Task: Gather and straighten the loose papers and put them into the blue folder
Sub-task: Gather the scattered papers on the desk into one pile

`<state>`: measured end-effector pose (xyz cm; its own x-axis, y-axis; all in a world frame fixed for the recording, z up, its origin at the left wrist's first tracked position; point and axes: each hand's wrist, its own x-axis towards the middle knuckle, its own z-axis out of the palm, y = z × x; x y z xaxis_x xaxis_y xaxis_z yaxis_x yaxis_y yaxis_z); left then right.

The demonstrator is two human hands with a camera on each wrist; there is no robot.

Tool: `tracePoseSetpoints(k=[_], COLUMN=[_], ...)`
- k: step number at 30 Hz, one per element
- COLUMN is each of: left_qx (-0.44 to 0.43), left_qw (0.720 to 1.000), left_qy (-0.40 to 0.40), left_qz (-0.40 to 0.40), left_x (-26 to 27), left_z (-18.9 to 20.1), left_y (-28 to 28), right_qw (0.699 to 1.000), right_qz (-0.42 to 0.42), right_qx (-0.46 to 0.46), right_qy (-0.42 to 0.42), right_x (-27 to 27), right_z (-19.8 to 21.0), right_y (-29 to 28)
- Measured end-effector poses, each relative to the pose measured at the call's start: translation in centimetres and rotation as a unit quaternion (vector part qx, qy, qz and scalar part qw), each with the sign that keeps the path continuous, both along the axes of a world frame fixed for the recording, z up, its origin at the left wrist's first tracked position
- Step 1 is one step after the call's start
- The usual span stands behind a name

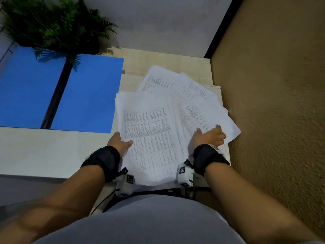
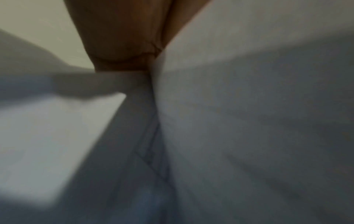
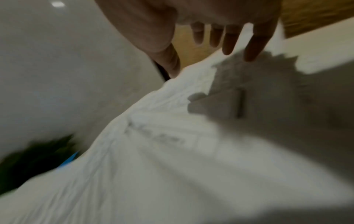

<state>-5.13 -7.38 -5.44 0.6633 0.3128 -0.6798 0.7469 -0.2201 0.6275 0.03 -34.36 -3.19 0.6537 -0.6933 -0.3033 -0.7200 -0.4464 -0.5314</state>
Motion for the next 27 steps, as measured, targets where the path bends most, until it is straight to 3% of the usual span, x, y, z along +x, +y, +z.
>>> tracePoseSetpoints(k=[3,8,11,14,18,21,24,27], left_qx=[0.012,0.044,0.069,0.071,0.06,0.021,0.0,0.004], left_qw=[0.995,0.988,0.983,0.985,0.99,0.998,0.999,0.998], left_qy=[0.043,0.058,0.066,0.062,0.045,0.005,-0.044,-0.056], left_qz=[-0.084,-0.134,-0.156,-0.147,-0.116,-0.054,0.01,0.032], left_x=[0.3,0.6,0.4,0.3,0.2,-0.1,-0.2,-0.2], left_z=[0.5,0.3,0.2,0.0,0.4,1.1,0.7,0.2], left_y=[0.3,0.8,0.5,0.5,0.2,-0.5,-0.7,-0.5], right_qw=[0.993,0.974,0.958,0.94,0.952,0.952,0.947,0.951], right_qz=[-0.052,-0.043,-0.061,-0.081,-0.018,-0.005,-0.022,-0.026], right_qx=[0.082,0.19,0.244,0.315,0.299,0.293,0.319,0.266], right_qy=[0.065,-0.115,-0.135,-0.105,0.056,0.094,-0.001,-0.154], right_x=[-0.7,-0.7,-0.3,0.9,2.3,2.4,1.9,1.8], right_z=[-1.6,-2.0,-1.9,-1.7,-0.4,0.0,-0.1,1.6], right_y=[-2.9,-1.9,-0.6,-0.6,-0.6,-0.4,-0.3,-0.9])
